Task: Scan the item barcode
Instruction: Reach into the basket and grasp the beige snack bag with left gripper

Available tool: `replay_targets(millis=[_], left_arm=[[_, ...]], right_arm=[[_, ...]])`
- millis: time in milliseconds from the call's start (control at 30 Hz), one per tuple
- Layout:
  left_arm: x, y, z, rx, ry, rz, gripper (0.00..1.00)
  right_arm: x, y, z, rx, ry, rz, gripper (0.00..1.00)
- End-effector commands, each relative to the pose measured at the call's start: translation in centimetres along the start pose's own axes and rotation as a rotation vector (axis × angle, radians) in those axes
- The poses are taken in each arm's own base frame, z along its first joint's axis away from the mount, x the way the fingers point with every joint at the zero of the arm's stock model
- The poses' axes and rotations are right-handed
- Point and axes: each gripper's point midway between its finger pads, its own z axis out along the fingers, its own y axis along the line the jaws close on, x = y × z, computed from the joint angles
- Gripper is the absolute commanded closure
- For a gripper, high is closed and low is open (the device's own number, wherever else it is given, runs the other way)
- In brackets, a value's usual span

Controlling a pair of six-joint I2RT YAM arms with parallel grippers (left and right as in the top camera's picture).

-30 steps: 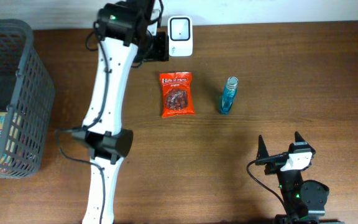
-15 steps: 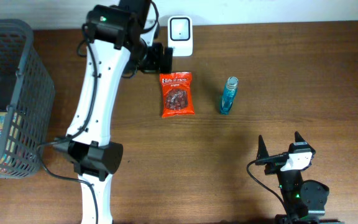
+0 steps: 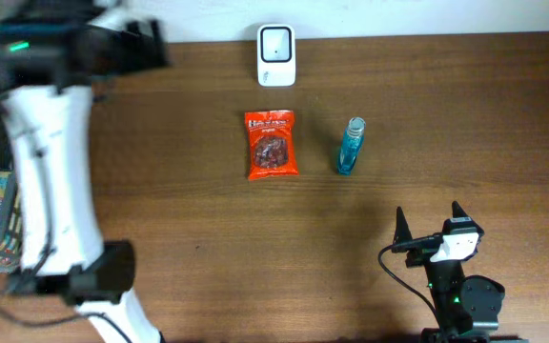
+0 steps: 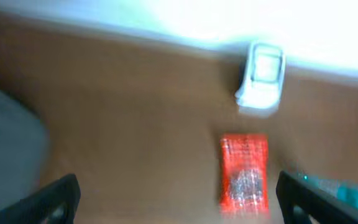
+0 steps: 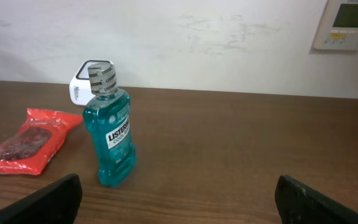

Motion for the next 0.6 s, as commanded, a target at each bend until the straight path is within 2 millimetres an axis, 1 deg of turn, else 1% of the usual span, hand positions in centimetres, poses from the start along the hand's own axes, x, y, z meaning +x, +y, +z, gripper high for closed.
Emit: replay_targets(millis=[0, 67, 100, 133, 167, 200, 233, 267, 300, 367, 433, 500, 567], left_arm=[[-5.0, 5.9, -3.1, -0.12, -0.214, -0.062, 0.01], [-6.5, 9.4, -4.0, -0.231, -0.285, -0.097, 0.01], [-7.1, 11.5, -4.7, -0.308, -0.319, -0.12, 0.01], [-7.5, 15.1, -6.0, -0.457, -0.354, -0.158, 0.01], [-7.3, 17.3, -6.9, -0.557, -0.362, -0.182, 0.01], [-7.0, 18.9, -7.4, -0.629, -0.36, -0.199, 0.01], [-6.2, 21.0, -7.9, -0.718, -0.336, -0.22, 0.01], [-5.1, 22.6, -7.7, -0.761, -0.293, -0.235, 0.01], [-4.2, 23.7, -7.1, -0.781, -0.253, -0.245, 0.01], [-2.3, 25.9, -5.4, -0.814, -0.17, -0.261, 0.01], [0.5, 28.6, -3.6, -0.871, -0.068, -0.282, 0.01], [2.8, 30.4, -2.1, -0.894, 0.005, -0.308, 0.01], [5.6, 32.5, -0.7, -0.921, 0.064, -0.38, 0.01]], right_arm=[[0.3, -0.2, 0.0, 0.012, 0.004, 0.004, 0.02], [0.3, -0.2, 0.0, 0.012, 0.004, 0.005, 0.02], [0.3, -0.2, 0.0, 0.012, 0.004, 0.004, 0.02], [0.3, -0.2, 0.0, 0.012, 0.004, 0.005, 0.02], [0.3, -0.2, 0.0, 0.012, 0.004, 0.005, 0.02], [0.3, -0.2, 0.0, 0.012, 0.004, 0.004, 0.01], [0.3, -0.2, 0.0, 0.012, 0.004, 0.005, 0.02], [0.3, -0.2, 0.0, 0.012, 0.004, 0.005, 0.02], [0.3, -0.2, 0.0, 0.012, 0.004, 0.004, 0.02], [0.3, -0.2, 0.0, 0.012, 0.004, 0.004, 0.02], [0.3, -0.2, 0.0, 0.012, 0.004, 0.005, 0.02], [0.3, -0.2, 0.0, 0.012, 0.004, 0.004, 0.02], [0.3, -0.2, 0.0, 0.012, 0.004, 0.005, 0.02]])
